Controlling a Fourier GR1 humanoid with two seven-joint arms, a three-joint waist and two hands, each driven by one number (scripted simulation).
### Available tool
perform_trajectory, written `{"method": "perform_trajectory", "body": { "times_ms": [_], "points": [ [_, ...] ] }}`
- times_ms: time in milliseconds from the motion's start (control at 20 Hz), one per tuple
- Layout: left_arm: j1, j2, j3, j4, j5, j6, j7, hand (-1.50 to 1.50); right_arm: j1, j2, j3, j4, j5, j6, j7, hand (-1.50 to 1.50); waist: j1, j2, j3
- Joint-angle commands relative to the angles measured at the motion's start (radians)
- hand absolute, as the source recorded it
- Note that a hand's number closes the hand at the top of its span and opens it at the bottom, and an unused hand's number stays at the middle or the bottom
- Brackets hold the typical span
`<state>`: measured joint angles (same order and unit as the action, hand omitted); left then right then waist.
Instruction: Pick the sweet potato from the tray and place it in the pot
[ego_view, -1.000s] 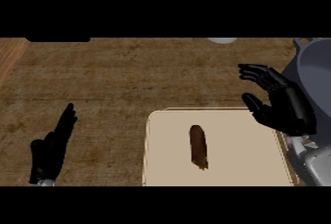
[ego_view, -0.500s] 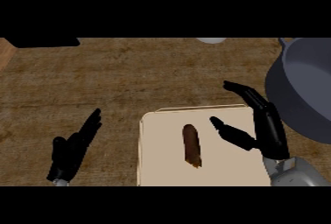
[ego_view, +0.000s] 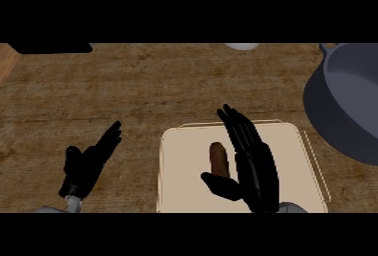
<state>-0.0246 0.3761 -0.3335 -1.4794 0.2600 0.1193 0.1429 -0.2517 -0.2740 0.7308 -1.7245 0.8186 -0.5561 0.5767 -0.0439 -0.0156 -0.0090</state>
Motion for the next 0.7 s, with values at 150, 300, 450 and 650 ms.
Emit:
{"method": "perform_trajectory", "body": {
  "times_ms": [150, 300, 450, 650],
  "points": [
    [-0.049, -0.022, 0.015, 0.076, -0.008, -0.017, -0.019, 0.0, -0.066, 0.236, 0.045, -0.107, 0.215, 0.299, 0.502, -1.5, 0.017, 0.007, 0.005],
    [-0.083, -0.053, -0.003, 0.113, -0.014, -0.042, -0.037, 0.0, -0.149, 0.269, 0.043, -0.063, 0.182, 0.334, 0.668, -1.5, 0.035, 0.014, 0.006],
    [-0.05, -0.04, 0.011, 0.1, -0.003, -0.063, -0.053, 0.0, -0.099, 0.272, -0.02, -0.012, 0.071, 0.412, 0.616, -1.5, 0.046, 0.016, 0.008],
    [-0.055, -0.016, 0.021, 0.091, -0.008, -0.083, -0.045, 0.0, -0.048, 0.273, 0.006, 0.049, 0.016, 0.499, 0.644, -1.5, 0.047, 0.014, 0.008]
  ]
}}
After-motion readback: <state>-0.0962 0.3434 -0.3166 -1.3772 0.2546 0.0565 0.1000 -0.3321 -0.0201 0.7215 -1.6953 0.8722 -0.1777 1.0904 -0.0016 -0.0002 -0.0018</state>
